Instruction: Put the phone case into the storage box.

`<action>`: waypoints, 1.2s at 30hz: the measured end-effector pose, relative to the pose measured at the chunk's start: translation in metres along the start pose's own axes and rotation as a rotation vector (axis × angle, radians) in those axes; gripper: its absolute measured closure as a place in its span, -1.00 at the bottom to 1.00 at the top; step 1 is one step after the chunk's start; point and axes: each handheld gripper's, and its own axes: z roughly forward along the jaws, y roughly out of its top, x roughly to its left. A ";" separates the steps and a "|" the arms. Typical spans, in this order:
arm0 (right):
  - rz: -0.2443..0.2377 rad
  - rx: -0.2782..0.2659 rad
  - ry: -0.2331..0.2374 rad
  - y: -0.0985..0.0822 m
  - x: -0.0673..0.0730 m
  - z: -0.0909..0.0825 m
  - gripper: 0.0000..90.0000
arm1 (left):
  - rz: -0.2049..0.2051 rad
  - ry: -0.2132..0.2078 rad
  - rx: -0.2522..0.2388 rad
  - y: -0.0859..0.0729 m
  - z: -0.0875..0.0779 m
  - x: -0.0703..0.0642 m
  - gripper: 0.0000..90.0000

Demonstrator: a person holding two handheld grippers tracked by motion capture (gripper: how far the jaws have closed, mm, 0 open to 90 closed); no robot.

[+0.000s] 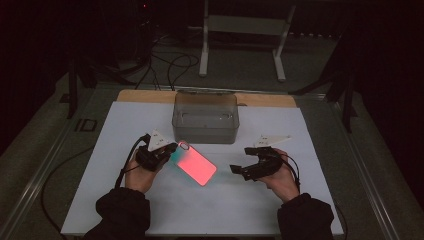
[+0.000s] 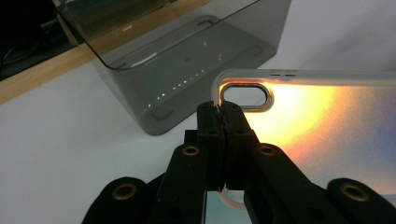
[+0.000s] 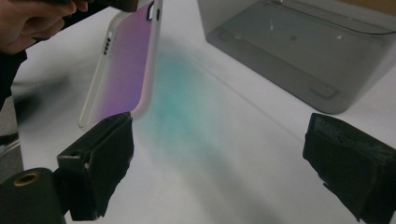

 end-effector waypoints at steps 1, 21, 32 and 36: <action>-0.001 0.006 0.002 0.001 0.000 0.001 -0.80 | 0.003 -0.001 -0.002 0.001 0.000 0.000 0.98; -0.010 0.028 0.094 0.030 0.008 0.024 -0.80 | 0.109 -0.030 -0.047 0.020 -0.004 -0.008 0.98; -0.009 0.059 0.147 0.043 0.013 0.035 -0.80 | 0.162 -0.050 -0.064 0.029 -0.003 -0.014 0.97; 0.010 0.089 0.170 0.047 0.013 0.039 -0.76 | 0.186 -0.048 -0.060 0.033 -0.003 -0.016 0.97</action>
